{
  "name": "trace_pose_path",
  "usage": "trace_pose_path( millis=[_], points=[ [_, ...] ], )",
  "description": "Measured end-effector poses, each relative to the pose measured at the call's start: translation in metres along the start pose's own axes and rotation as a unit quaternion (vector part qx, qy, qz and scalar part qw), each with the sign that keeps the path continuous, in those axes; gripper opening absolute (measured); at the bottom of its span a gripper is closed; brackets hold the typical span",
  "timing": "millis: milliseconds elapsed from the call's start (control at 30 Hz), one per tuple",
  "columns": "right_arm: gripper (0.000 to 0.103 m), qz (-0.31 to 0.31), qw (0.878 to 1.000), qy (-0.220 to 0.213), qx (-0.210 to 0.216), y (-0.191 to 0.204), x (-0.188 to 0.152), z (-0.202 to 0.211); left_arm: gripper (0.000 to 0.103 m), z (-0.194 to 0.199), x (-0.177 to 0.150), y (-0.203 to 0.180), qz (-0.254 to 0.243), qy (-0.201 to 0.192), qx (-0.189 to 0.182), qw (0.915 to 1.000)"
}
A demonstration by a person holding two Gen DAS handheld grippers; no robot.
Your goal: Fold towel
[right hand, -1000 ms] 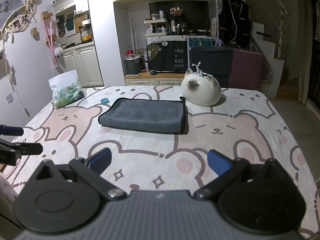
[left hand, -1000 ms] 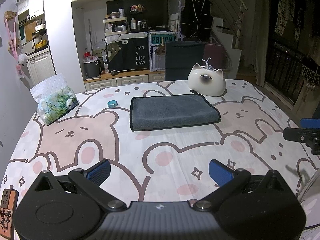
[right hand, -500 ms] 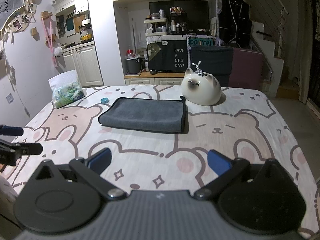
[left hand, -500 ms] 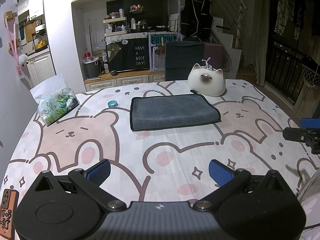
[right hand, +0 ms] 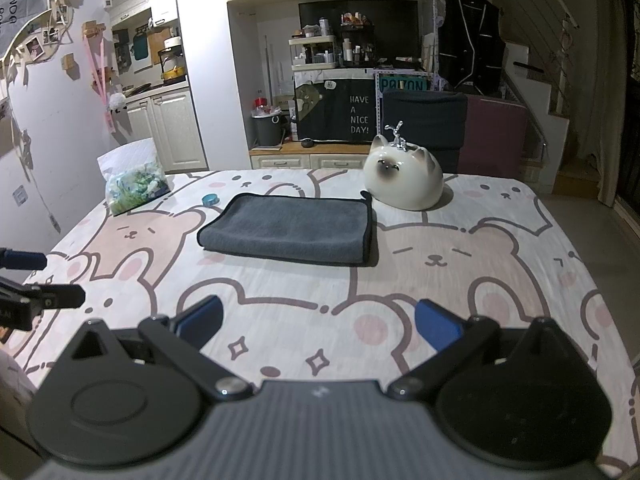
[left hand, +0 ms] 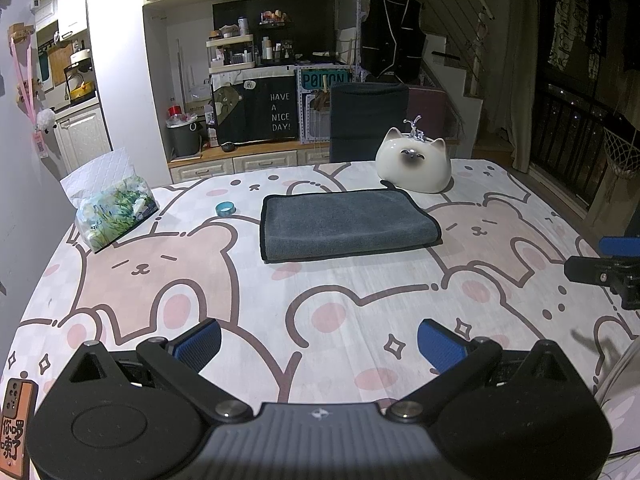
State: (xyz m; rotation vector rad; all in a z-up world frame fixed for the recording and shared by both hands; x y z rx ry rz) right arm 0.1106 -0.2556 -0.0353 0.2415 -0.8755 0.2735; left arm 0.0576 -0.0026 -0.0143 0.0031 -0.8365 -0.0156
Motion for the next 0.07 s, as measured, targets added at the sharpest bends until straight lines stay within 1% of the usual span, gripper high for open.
trace_pose_path(
  millis=[67],
  points=[
    [0.103,0.0,1.0,0.0,0.0,0.0005,-0.0006,0.0,0.103,0.0002,-0.0002,0.0003,0.0,0.0,0.0,1.0]
  ],
)
Point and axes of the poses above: each gripper's, at about its wrist camera, not at the fingertips, and z roughly against the way its jaws point, y to its left, x to its top, the point moved 4 cm from there along -z, roughly the way its jaws point
